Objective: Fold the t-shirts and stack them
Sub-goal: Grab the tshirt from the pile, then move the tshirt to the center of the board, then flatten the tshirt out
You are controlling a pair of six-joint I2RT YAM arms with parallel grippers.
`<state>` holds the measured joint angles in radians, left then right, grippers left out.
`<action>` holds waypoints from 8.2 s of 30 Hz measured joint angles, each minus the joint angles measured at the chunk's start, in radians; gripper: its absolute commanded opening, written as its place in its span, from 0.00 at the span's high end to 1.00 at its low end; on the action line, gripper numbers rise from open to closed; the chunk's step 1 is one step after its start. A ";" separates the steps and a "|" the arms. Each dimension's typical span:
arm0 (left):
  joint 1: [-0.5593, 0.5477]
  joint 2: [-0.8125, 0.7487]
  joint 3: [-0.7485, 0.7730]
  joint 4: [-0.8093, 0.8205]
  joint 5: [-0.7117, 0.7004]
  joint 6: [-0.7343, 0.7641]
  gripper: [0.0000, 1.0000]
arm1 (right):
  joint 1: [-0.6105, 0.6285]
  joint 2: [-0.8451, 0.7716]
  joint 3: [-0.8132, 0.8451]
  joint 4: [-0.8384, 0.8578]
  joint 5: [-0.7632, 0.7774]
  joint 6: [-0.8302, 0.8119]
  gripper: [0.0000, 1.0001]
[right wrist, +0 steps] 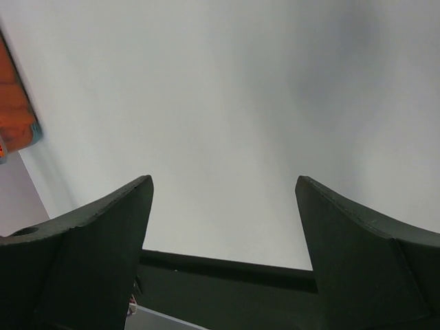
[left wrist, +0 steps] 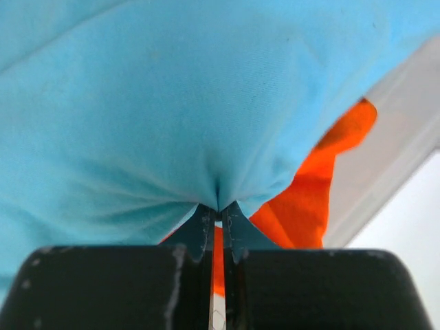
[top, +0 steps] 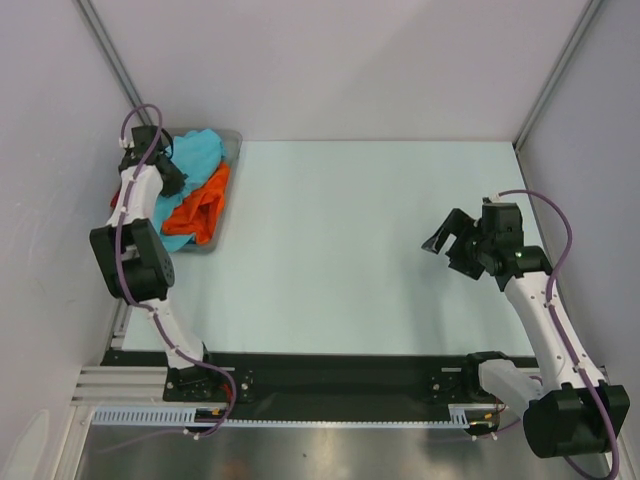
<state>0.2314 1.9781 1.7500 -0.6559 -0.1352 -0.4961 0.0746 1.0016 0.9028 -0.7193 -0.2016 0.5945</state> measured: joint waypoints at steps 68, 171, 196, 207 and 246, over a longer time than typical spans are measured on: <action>-0.492 -0.835 -1.079 0.146 0.255 -0.046 0.16 | 0.337 0.586 0.113 0.242 -0.195 -0.021 0.11; -0.794 -1.045 -0.377 -0.095 -0.098 0.043 1.00 | 0.546 0.591 0.256 0.403 -0.235 0.012 0.29; -0.794 -1.143 -0.399 -0.186 -0.087 0.015 1.00 | 0.811 0.913 0.625 0.386 0.080 0.162 0.75; -0.794 -1.155 -0.377 -0.271 -0.202 0.091 1.00 | 0.762 0.877 0.748 0.079 0.250 -0.091 1.00; -0.794 -1.212 -1.100 0.010 -0.042 0.003 1.00 | 0.053 0.313 0.720 -0.269 0.112 -0.053 1.00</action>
<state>-0.5629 0.7658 0.6502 -0.6464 -0.1768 -0.4927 0.1280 1.3148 1.6230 -0.9882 -0.0898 0.5411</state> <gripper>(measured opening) 0.014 0.019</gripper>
